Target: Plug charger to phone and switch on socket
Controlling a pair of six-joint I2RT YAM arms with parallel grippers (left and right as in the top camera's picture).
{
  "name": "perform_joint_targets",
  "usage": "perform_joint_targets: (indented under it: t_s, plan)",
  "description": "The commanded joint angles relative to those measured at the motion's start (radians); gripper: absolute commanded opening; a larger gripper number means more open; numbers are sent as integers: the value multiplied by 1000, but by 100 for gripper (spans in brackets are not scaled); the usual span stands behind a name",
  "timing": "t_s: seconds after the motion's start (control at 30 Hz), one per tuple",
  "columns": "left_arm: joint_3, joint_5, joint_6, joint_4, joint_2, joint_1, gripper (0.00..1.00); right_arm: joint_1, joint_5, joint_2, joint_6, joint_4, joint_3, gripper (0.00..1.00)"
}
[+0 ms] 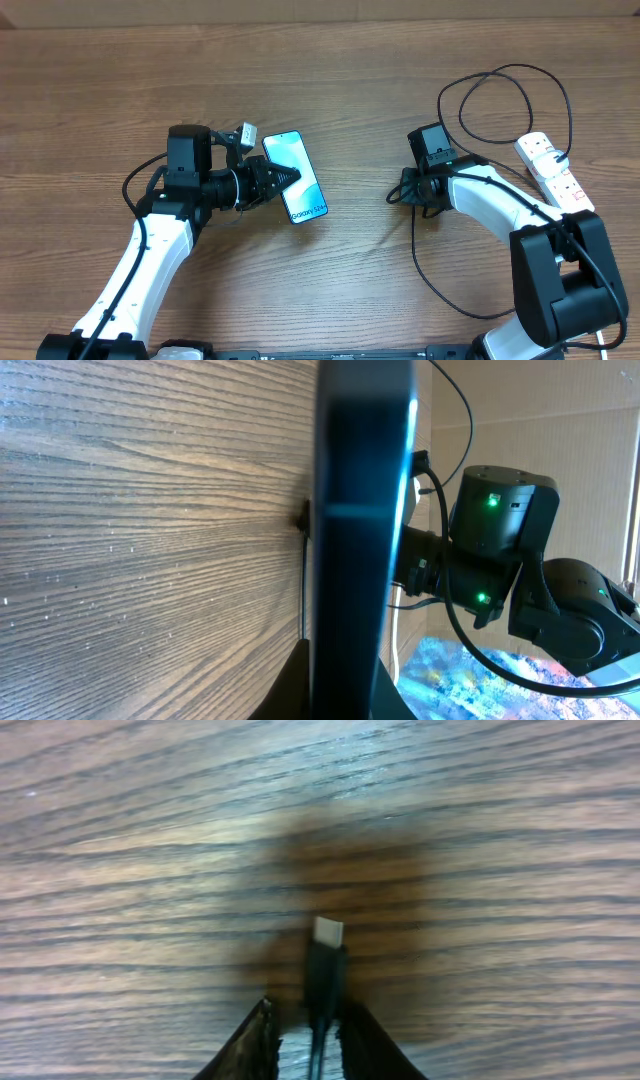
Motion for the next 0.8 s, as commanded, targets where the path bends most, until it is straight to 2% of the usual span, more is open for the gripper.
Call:
perform_joint_targets:
  t_s: [0.0, 0.3, 0.33, 0.4, 0.6, 0.67, 0.77]
  plan:
    - [16, 45, -6, 5, -9, -8, 4, 7, -66, 37, 3, 7, -52, 20]
    - [16, 45, -6, 5, -9, -8, 4, 7, -66, 37, 3, 63, -84, 20]
    - [16, 45, -6, 5, -9, -8, 4, 7, -66, 37, 3, 64, -84, 18]
    - [16, 45, -6, 5, -9, -8, 4, 7, -66, 37, 4, 63, -84, 4]
    - [16, 45, -6, 5, -9, -8, 4, 0, -83, 37, -3, 82, -76, 4]
    - [16, 46, 4, 5, -9, -8, 4, -19, -165, 35, -52, 74, -51, 4]
    - [16, 70, 25, 15, -9, -6, 4, -68, -447, 24, -143, 36, 7, 4]
